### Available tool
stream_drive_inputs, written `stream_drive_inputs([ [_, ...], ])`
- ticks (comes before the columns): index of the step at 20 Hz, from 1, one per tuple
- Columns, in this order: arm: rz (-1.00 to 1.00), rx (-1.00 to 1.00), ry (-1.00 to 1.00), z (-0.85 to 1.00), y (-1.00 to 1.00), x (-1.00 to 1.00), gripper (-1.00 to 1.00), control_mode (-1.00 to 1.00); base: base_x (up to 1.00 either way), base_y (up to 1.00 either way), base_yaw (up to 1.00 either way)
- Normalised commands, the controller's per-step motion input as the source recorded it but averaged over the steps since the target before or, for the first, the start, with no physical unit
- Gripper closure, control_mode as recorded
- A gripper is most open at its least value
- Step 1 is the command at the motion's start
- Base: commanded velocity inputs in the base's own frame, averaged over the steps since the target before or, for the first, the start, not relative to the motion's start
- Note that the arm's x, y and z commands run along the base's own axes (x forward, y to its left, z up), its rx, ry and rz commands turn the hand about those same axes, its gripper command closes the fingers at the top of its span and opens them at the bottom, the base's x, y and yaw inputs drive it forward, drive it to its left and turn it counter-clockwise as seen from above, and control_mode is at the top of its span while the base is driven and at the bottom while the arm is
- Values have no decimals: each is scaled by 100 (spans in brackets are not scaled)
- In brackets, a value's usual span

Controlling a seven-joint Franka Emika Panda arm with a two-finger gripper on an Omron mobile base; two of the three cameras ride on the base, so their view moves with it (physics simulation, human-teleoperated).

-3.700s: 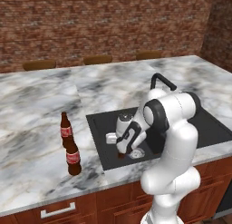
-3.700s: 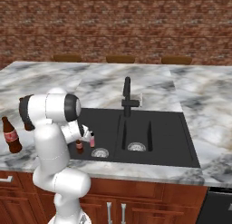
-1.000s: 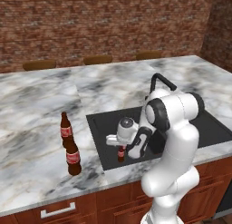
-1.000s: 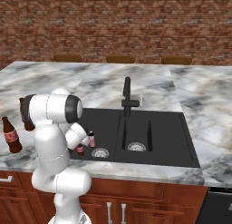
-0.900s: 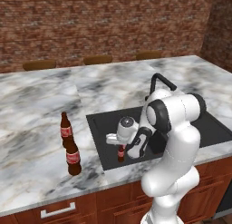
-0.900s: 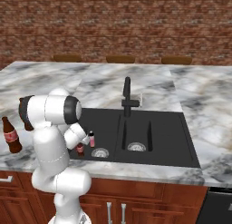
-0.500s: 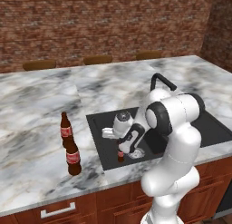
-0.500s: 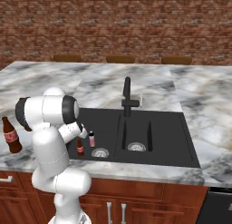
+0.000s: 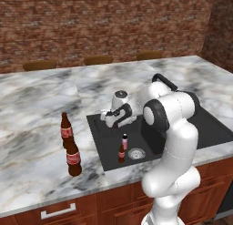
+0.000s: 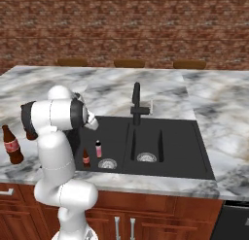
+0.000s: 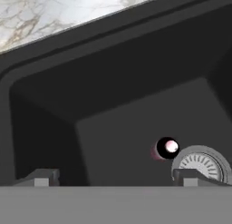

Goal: Place the large bottle from the dining counter next to the other large bottle outside the sink, and place the small bottle from the dining counter next to the other small bottle inside the sink.

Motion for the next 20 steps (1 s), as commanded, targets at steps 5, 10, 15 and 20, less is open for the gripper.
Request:
stream_drive_inputs([
  [5,8,0,1,79,0,26,-100,-100,0,0,0],
  [10,10,0,3,65,0,0,-100,-100,0,0,0],
  [15,11,0,-2,57,0,-9,-100,-100,0,0,0],
  [20,9,0,-7,57,-1,-30,-100,-100,0,0,0],
])
